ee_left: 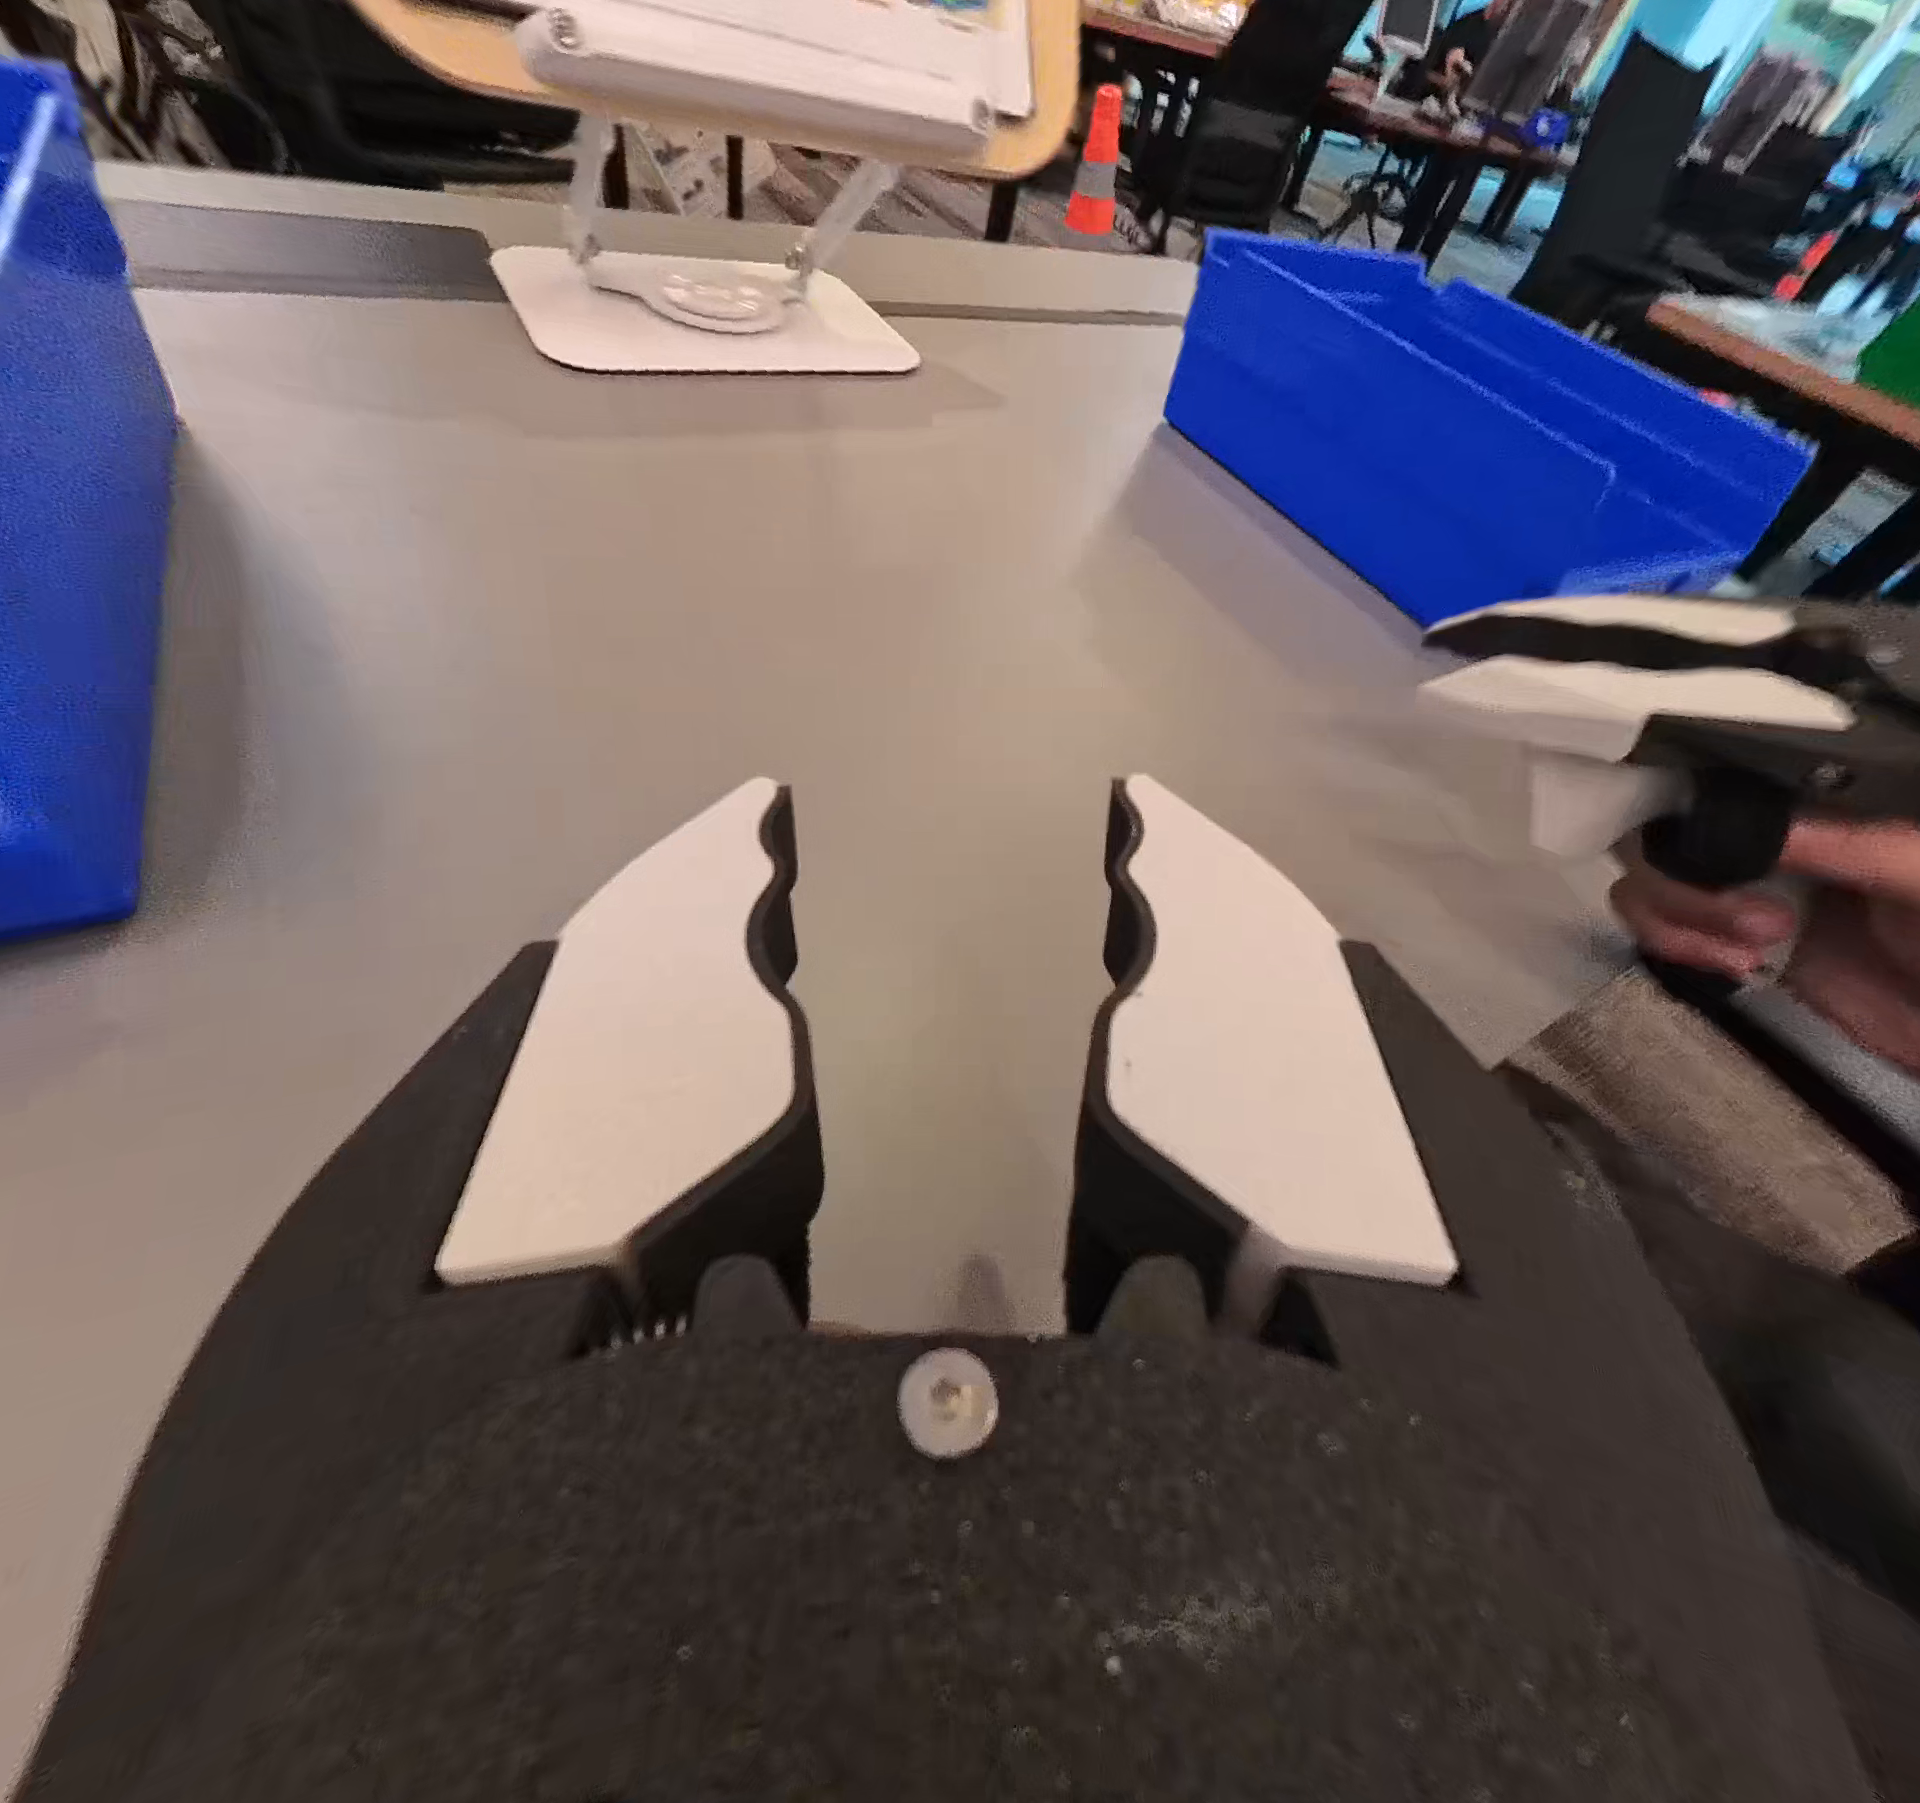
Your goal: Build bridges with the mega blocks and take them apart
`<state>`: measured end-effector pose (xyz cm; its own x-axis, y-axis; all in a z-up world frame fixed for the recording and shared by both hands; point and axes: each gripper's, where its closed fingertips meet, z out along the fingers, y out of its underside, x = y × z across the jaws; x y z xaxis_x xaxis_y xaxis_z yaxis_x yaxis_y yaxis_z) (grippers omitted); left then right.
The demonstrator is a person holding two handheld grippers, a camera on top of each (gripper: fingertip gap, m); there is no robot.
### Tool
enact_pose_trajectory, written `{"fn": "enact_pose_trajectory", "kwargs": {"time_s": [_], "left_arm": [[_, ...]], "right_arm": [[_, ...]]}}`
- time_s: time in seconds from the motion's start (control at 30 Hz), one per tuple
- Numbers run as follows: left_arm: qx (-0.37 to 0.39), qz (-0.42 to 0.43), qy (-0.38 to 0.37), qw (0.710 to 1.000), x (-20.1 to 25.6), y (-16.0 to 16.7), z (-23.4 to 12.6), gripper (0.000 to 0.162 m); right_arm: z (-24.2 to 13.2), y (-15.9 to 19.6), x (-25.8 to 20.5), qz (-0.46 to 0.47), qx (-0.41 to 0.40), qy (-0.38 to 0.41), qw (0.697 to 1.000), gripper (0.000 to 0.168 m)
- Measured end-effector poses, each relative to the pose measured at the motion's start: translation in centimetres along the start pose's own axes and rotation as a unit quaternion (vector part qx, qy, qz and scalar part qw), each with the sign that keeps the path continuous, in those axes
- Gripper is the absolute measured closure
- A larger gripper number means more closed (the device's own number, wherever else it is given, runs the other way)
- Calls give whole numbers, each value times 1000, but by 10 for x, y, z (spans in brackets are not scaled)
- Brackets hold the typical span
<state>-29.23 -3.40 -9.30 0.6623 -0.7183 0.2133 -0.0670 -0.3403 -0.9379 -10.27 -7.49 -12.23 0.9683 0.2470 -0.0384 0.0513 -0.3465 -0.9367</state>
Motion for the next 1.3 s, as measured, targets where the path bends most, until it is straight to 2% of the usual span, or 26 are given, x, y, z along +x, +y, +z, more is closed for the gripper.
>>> {"fn": "enact_pose_trajectory", "kwargs": {"time_s": [0.17,0.47,1.3], "left_arm": [[-7,85,0,996,13,13,2,107],[-48,37,20,998,8,32,11,107],[-75,39,14,996,3,41,12,106]], "right_arm": [[-25,-7,23,-31,46,26,998,137],[-24,-5,30,-50,47,56,996,142],[-19,1,33,-53,32,65,996,144]]}}
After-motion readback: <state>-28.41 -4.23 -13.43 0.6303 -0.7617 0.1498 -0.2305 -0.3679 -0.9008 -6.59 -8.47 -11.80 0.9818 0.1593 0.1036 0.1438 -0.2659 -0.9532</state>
